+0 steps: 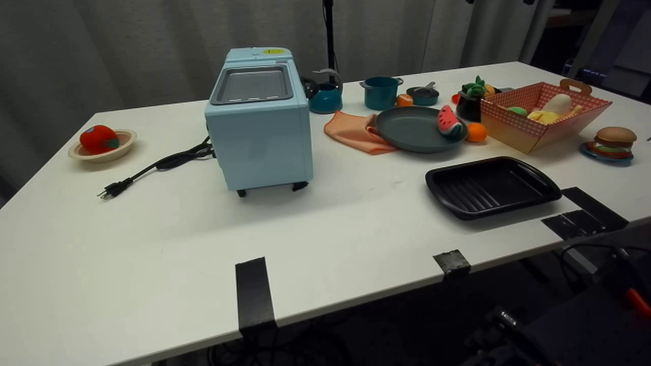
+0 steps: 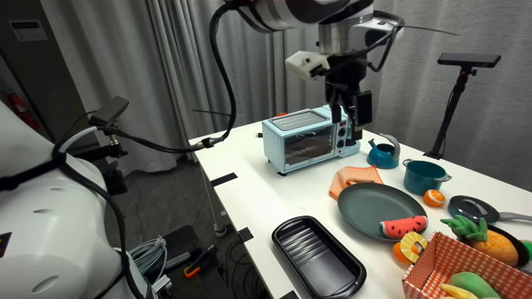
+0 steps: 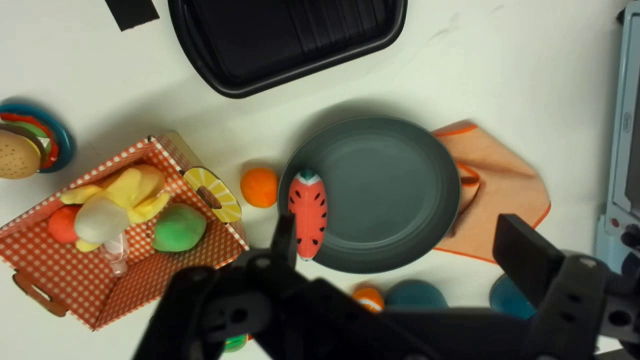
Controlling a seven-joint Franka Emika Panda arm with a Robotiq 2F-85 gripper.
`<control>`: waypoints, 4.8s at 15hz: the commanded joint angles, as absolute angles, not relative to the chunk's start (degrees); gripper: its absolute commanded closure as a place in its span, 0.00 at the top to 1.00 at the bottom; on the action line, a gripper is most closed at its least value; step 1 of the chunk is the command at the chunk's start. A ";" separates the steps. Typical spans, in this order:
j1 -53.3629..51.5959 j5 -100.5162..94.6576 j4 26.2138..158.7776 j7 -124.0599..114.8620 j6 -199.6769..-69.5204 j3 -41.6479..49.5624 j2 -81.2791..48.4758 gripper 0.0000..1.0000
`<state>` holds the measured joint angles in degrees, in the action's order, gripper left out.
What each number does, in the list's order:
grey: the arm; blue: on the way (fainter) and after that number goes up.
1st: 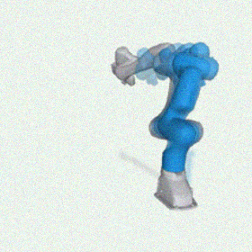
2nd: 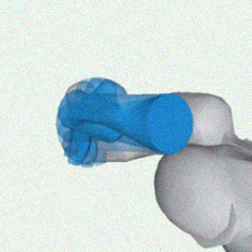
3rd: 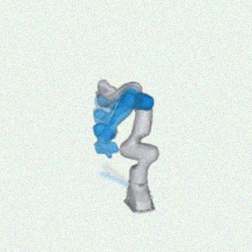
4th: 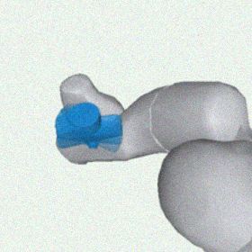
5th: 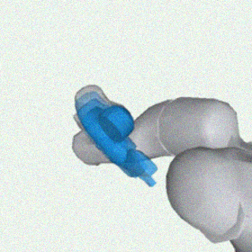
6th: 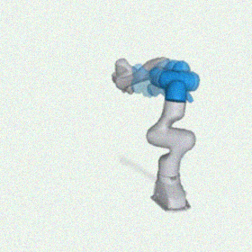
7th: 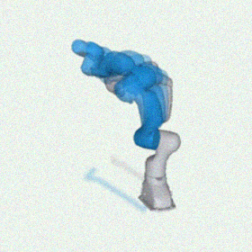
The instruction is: Remove the pineapple plush toy from the pot and put it in the plate
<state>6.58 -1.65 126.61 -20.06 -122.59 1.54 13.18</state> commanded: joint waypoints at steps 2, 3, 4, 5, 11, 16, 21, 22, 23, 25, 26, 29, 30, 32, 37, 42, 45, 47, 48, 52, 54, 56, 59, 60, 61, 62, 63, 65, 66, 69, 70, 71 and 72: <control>8.04 -2.93 120.21 -18.86 -125.55 4.16 6.96 1.00; 8.30 -2.98 119.22 -18.87 -126.33 4.81 5.75 1.00; 8.47 -2.91 118.31 -18.92 -126.89 5.36 4.72 1.00; 8.74 -2.79 117.39 -19.11 -127.53 5.96 3.76 1.00; 8.80 -1.95 116.40 -19.88 -128.91 8.03 2.26 1.00; 8.87 -1.95 115.64 -19.86 -129.07 8.33 1.58 1.00; 8.90 -4.26 113.02 -24.50 -129.59 8.18 -1.46 1.00; 8.99 -4.44 111.64 -25.39 -128.72 8.33 -2.85 1.00; 9.05 -4.85 110.20 -26.47 -128.10 8.55 -4.24 1.00; 9.08 -4.69 107.15 -27.51 -127.14 9.18 -7.23 1.00; 8.98 -4.59 105.65 -27.87 -126.83 9.48 -8.78 1.00; 8.89 -3.41 100.56 -27.10 -125.62 10.39 -14.26 1.00; 8.81 -3.36 98.71 -27.09 -124.80 10.65 -16.15 1.00; 8.75 -2.97 94.98 -27.00 -123.41 11.06 -19.92 1.00; 9.22 -1.80 86.19 -26.55 -122.43 11.72 -28.61 1.00; 9.51 -1.04 78.06 -27.10 -121.38 12.29 -36.59 1.00; 9.48 -1.20 73.24 -28.16 -119.99 12.79 -41.45 1.00; 9.58 -1.19 70.35 -28.90 -118.82 13.06 -44.24 1.00; 9.50 -1.28 69.07 -29.32 -118.26 13.20 -45.45 1.00; 9.62 -1.78 65.10 -30.29 -116.70 14.04 -49.65 1.00; 9.76 -2.02 63.47 -30.72 -116.01 14.56 -51.48 1.00; 9.98 -2.07 62.11 -30.95 -115.46 15.00 -53.03 1.00; 10.30 -2.26 60.62 -31.04 -114.44 15.47 -54.95 1.00; 10.30 -2.46 60.67 -31.01 -114.12 15.65 -55.17 1.00; 10.38 -2.50 60.65 -30.87 -113.71 15.74 -55.31 1.00; 10.42 -2.47 60.76 -30.71 -113.16 15.78 -55.34 1.00; 10.48 -2.40 60.83 -30.62 -112.70 15.79 -55.31 1.00; 10.55 -2.24 61.16 -30.46 -111.67 15.65 -54.91 0.96; 10.52 -2.19 61.51 -30.37 -111.50 15.58 -54.55 0.74; 10.42 -2.21 61.81 -30.36 -111.22 15.53 -53.96 0.60; 10.49 -2.04 61.75 -30.46 -110.92 15.47 -53.82 0.53; 10.53 -1.92 61.75 -30.60 -110.66 15.43 -53.69 0.43; 10.55 -1.76 61.66 -30.70 -110.33 15.38 -53.63 0.37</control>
